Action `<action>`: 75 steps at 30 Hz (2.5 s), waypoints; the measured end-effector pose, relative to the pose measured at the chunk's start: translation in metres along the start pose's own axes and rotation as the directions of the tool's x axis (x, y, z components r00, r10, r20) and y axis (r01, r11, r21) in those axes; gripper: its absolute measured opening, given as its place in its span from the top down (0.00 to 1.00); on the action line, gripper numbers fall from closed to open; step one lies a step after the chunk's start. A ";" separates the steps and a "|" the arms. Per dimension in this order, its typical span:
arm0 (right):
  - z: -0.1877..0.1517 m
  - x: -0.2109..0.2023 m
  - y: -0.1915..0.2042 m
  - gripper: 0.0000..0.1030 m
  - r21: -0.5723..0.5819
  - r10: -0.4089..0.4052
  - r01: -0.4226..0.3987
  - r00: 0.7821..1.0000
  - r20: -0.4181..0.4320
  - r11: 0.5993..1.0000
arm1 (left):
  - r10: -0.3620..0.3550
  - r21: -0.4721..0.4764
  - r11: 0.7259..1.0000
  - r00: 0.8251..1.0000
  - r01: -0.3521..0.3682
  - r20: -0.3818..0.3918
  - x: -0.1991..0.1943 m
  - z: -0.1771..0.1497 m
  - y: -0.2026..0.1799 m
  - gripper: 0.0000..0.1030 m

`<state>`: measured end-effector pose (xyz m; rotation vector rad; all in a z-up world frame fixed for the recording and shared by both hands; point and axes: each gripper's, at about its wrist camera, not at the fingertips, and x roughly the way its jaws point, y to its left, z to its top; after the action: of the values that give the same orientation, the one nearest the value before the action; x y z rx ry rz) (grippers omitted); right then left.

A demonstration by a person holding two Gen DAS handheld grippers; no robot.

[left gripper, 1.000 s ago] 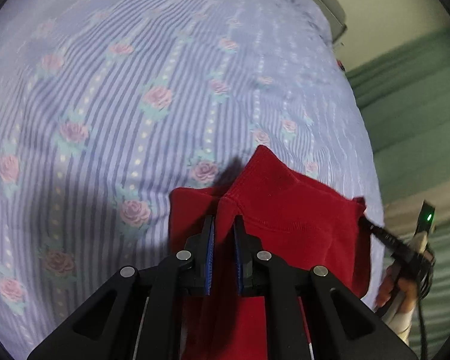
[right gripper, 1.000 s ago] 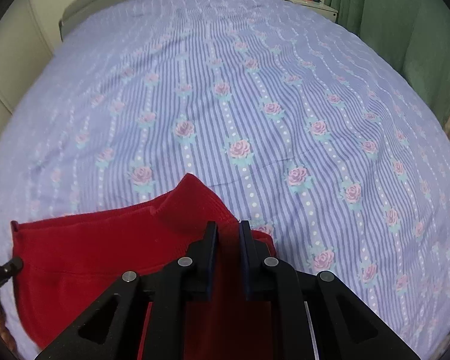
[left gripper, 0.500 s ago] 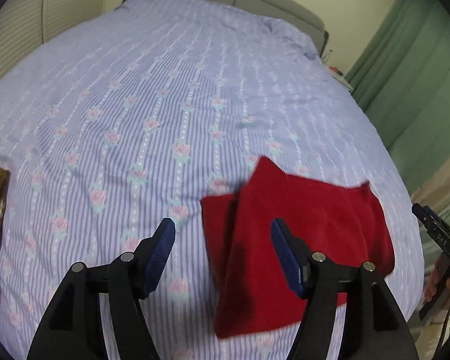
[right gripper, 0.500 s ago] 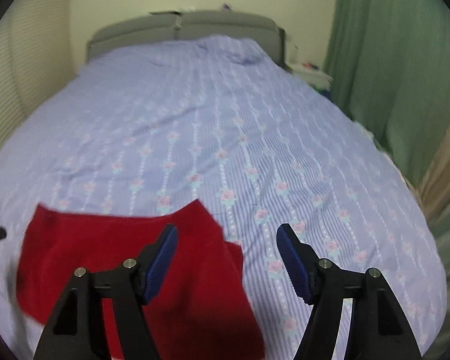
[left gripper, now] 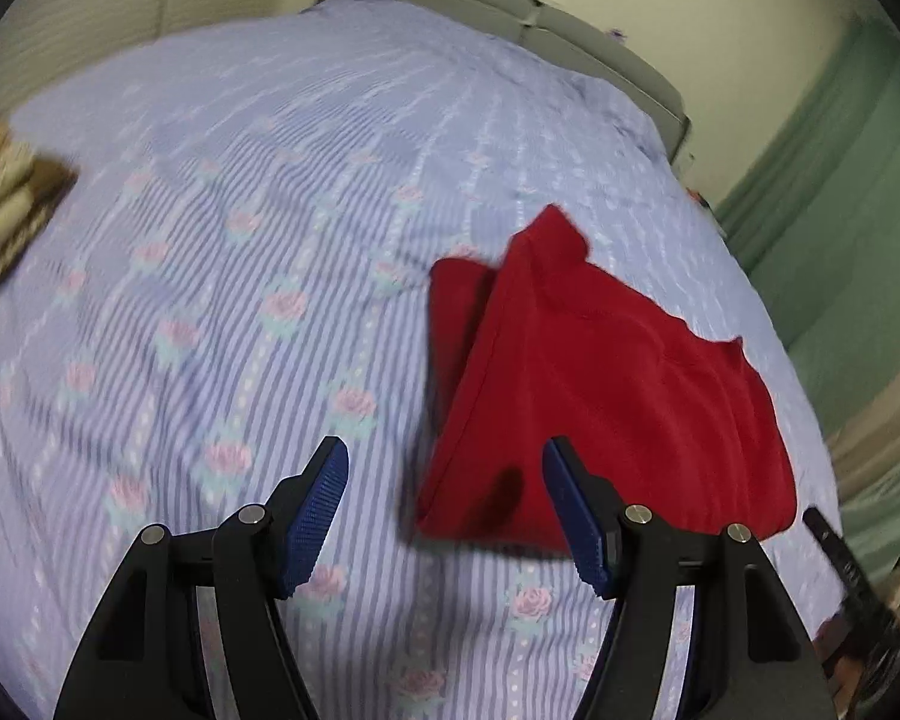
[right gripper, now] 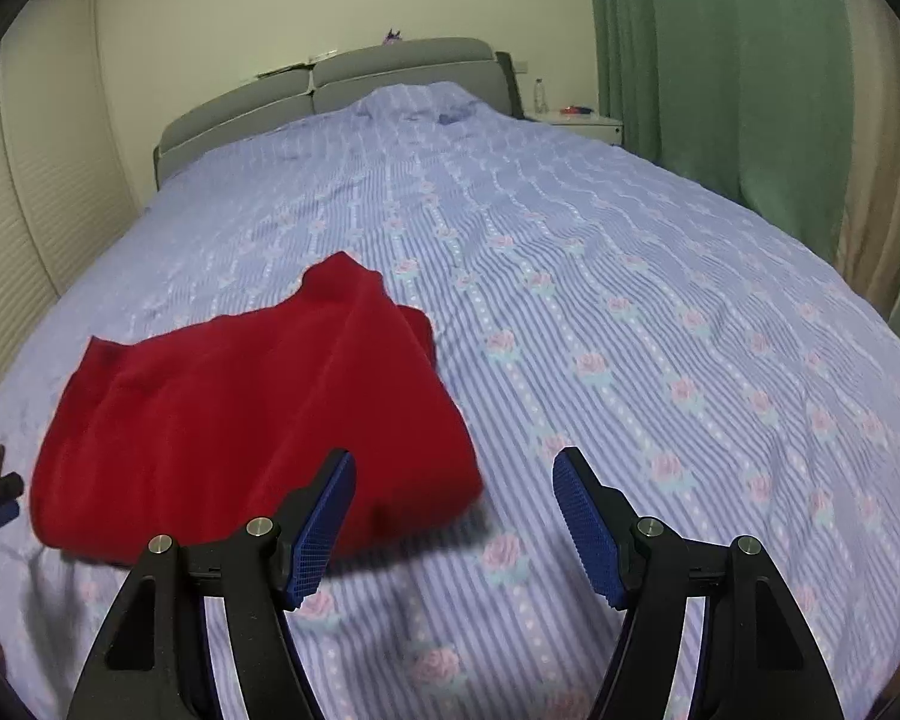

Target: Fold small clothes

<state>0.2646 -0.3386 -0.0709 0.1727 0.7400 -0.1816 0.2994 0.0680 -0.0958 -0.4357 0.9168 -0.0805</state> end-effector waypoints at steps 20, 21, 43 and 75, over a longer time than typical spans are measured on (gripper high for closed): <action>-0.026 0.051 -0.015 0.34 0.379 0.200 -0.164 0.978 -0.057 0.911 | -0.372 -0.328 0.884 0.926 0.333 -0.063 0.062 -0.015 0.004 0.15; -0.025 0.053 -0.016 0.34 0.381 0.203 -0.167 0.978 -0.057 0.909 | -0.364 -0.336 0.885 0.929 0.323 -0.065 0.065 -0.014 0.004 0.15; -0.034 0.038 0.001 0.63 0.274 0.094 -0.065 0.991 -0.096 0.960 | -0.359 -0.342 0.882 0.933 0.325 -0.039 0.055 -0.015 0.026 0.68; -0.019 0.081 0.140 0.94 -0.016 0.405 -0.429 0.863 -0.303 0.903 | -0.339 0.212 0.916 0.940 0.340 -0.042 0.007 0.033 -0.101 0.69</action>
<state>0.3421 -0.2072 -0.1267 0.2813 0.9864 0.2979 0.3415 -0.0146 -0.0437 -0.3880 0.8178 -0.4962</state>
